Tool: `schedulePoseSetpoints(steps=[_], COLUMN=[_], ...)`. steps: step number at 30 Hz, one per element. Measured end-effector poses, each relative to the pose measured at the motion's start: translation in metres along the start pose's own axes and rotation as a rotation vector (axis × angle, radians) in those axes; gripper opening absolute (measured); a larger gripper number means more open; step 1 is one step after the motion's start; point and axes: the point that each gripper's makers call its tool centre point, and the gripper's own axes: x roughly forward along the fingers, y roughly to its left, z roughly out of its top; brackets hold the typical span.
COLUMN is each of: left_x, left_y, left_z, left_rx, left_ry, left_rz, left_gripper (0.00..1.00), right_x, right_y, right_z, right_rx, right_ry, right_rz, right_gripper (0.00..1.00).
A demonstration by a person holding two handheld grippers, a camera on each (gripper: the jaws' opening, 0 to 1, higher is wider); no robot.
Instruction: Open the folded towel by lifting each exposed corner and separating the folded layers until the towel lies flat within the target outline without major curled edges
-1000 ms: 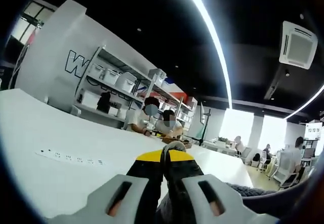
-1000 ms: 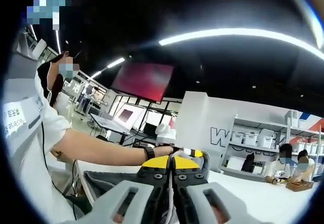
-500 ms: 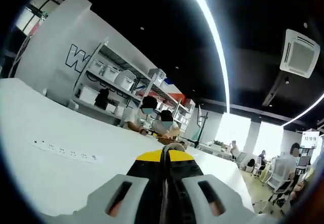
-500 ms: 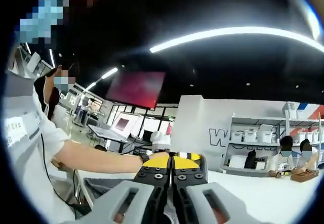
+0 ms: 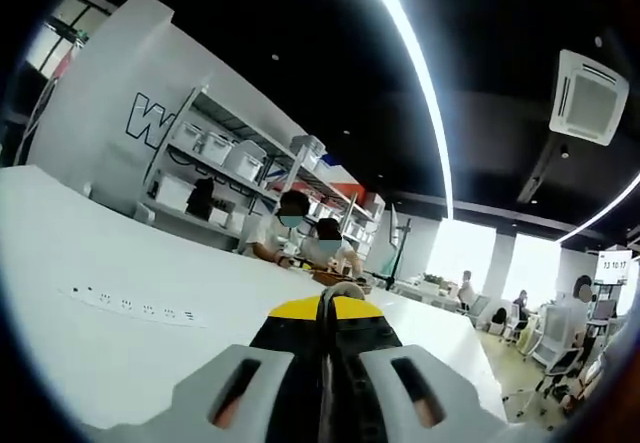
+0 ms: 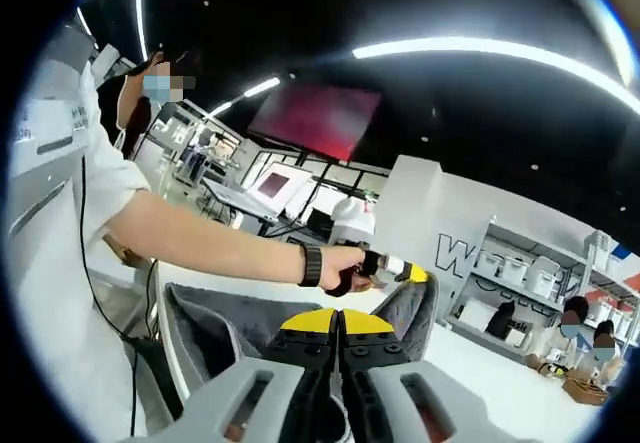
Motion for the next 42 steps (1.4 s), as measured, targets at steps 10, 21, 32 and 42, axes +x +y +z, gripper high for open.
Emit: schedulePoseSetpoints(steps=[10, 21, 32, 42], left_x=[0.001, 0.001, -0.001, -0.003], left_y=[0.002, 0.001, 0.0, 0.0], left_z=[-0.006, -0.007, -0.005, -0.007], left_rx=[0.003, 0.007, -0.016, -0.015], left_ry=[0.013, 0.013, -0.005, -0.01], left_rz=[0.009, -0.002, -0.017, -0.02], left_gripper=[0.0, 0.0, 0.0, 0.0], right_x=[0.009, 0.022, 0.035, 0.041], right_y=[0.007, 0.021, 0.034, 0.031], right_z=[-0.027, -0.053, -0.073, -0.092], right_rx=[-0.036, -0.081, -0.119, -0.156], right_ry=[0.088, 0.182, 0.245, 0.303], right_rz=[0.044, 0.099, 0.145, 0.133], right_gripper=[0.0, 0.09, 0.17, 0.17])
